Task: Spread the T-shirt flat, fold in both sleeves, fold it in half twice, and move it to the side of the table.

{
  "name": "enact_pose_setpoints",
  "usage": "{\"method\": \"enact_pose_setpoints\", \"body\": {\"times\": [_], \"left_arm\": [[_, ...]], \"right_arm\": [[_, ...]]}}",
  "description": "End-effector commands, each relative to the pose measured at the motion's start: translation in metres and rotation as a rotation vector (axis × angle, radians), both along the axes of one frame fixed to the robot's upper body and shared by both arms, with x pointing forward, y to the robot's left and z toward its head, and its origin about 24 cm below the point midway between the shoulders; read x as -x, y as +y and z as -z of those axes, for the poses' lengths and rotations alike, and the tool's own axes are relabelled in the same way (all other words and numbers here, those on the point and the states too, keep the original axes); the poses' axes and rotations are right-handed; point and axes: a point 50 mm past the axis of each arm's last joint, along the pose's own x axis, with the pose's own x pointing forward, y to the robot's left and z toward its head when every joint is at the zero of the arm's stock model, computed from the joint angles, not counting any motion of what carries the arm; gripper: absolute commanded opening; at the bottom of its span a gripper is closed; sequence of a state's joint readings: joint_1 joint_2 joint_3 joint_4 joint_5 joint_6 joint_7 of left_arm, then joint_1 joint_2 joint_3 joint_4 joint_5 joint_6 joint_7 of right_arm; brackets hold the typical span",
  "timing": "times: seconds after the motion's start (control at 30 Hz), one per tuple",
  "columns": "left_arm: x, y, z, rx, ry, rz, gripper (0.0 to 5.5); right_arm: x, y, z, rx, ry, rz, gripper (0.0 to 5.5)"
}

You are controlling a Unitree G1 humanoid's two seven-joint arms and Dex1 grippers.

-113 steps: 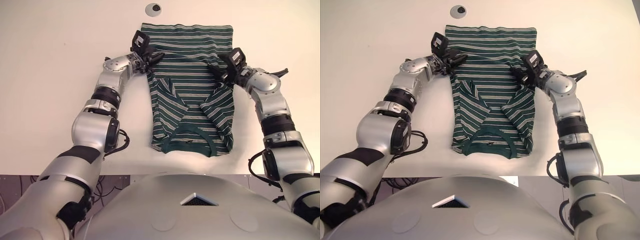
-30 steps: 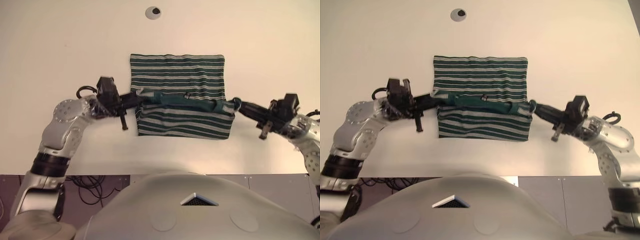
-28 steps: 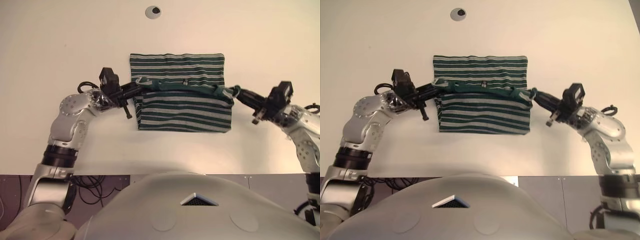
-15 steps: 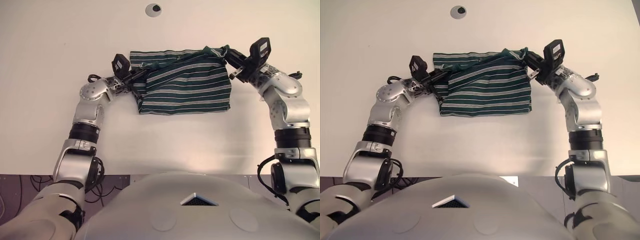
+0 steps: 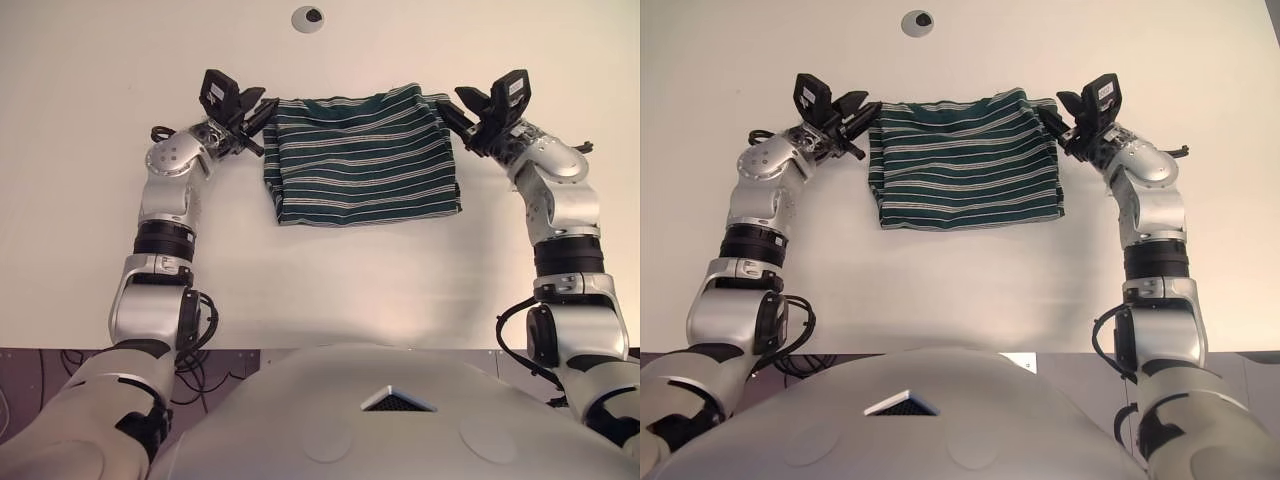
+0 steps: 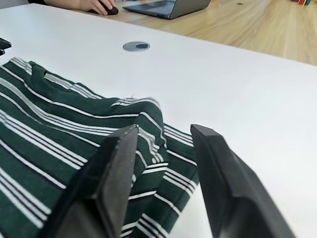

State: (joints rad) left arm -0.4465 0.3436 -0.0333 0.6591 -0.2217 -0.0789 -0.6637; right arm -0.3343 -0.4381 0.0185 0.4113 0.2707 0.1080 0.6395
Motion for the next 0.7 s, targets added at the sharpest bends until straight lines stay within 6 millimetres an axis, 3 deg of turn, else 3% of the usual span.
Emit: {"method": "enact_pose_setpoints", "body": {"times": [0.03, 0.07, 0.13, 0.2, 0.27, 0.33, 0.4, 0.5, 0.57, 0.7], "left_arm": [[-0.007, 0.003, -0.021, -0.054, -0.143, 0.006, 2.06], [-0.005, 0.001, -0.024, -0.058, -0.173, 0.039, 2.24], [0.017, -0.017, -0.026, -0.059, -0.211, 0.279, 2.39], [0.061, -0.035, -0.018, -0.113, -0.193, 0.63, 2.39], [0.096, -0.043, -0.005, -0.186, -0.121, 0.865, 2.39], [0.112, -0.041, 0.006, -0.303, -0.063, 0.984, 2.39], [0.106, -0.032, 0.018, -0.548, -0.078, 0.986, 2.39], [0.068, -0.012, 0.022, -1.033, -0.226, 0.891, 2.39], [0.051, -0.007, 0.019, -1.196, -0.315, 0.872, 2.39], [0.017, -0.014, 0.002, -1.437, -0.585, 0.87, 2.39]], "right_arm": [[0.01, 0.018, -0.015, 0.031, -0.149, -0.155, 2.69], [0.014, 0.021, -0.017, 0.071, -0.187, -0.193, 2.87], [0.023, 0.023, -0.015, 0.212, -0.245, -0.276, 3.04], [0.03, 0.018, -0.007, 0.385, -0.259, -0.33, 3.04], [0.04, 0.01, 0.007, 0.588, -0.241, -0.418, 3.04], [0.059, 0.004, 0.022, 0.758, -0.181, -0.581, 3.04], [0.078, 0.004, 0.029, 0.805, -0.115, -0.733, 3.04], [0.108, 0.029, 0.027, 0.679, -0.065, -0.949, 3.04], [0.118, 0.047, 0.026, 0.601, -0.064, -1.035, 3.04], [0.133, 0.104, 0.018, 0.398, -0.15, -1.187, 3.04]]}}
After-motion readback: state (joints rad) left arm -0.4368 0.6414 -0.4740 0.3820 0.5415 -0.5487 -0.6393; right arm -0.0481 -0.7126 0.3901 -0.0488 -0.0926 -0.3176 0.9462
